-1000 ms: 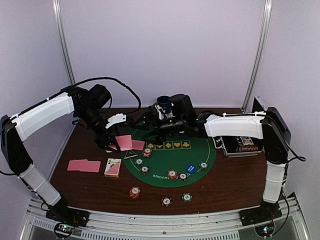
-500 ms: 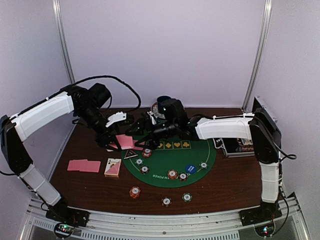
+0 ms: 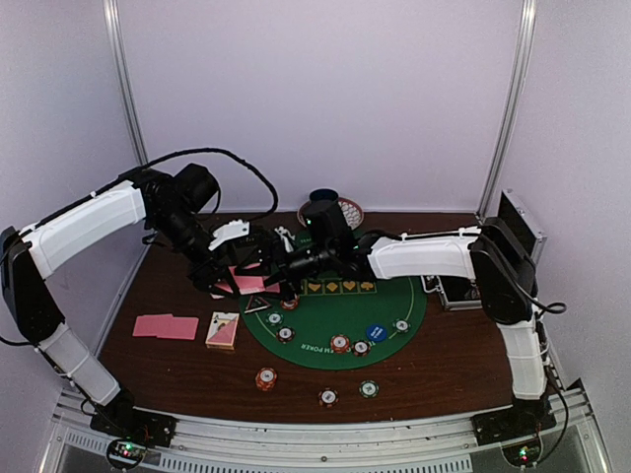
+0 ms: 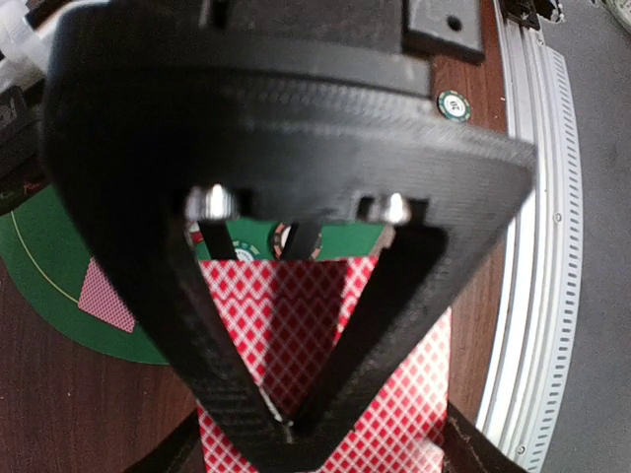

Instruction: Distribute texas hold em gaming equipment

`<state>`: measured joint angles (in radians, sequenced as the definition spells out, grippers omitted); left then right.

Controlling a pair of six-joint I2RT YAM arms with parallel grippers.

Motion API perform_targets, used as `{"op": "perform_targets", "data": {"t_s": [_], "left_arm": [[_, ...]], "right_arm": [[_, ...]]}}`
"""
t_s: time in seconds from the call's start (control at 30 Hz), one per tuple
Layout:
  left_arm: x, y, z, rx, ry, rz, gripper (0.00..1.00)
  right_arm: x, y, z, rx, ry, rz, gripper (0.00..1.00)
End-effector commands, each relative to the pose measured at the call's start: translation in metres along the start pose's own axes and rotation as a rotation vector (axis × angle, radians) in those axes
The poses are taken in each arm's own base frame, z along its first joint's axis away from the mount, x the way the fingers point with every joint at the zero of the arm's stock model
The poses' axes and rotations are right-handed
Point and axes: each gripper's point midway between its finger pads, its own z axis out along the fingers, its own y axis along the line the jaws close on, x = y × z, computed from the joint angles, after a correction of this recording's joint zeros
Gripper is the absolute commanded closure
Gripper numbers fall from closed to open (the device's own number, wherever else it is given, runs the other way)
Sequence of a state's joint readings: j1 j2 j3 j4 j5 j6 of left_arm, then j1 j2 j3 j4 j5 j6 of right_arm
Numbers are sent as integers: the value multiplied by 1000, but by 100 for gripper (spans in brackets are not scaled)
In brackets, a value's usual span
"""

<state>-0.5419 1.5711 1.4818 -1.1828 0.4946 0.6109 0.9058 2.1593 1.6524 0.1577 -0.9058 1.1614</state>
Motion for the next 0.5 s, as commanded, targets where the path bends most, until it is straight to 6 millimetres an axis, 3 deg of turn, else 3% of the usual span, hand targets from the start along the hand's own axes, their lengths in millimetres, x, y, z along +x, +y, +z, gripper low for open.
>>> {"op": "perform_targets", "data": {"t_s": [0.0,0.13,0.47], "left_arm": [[-16,2,-11,-13,-64,19,100],[-16,2,-11,-14,-65,20,100],[-16,0,-12,-14,-69,23,100]], "right_arm": [[0,9,7,-28,25,-8,19],[1,0,6,-12,34,8,22],[4,-13,-21,39,31,16,32]]}}
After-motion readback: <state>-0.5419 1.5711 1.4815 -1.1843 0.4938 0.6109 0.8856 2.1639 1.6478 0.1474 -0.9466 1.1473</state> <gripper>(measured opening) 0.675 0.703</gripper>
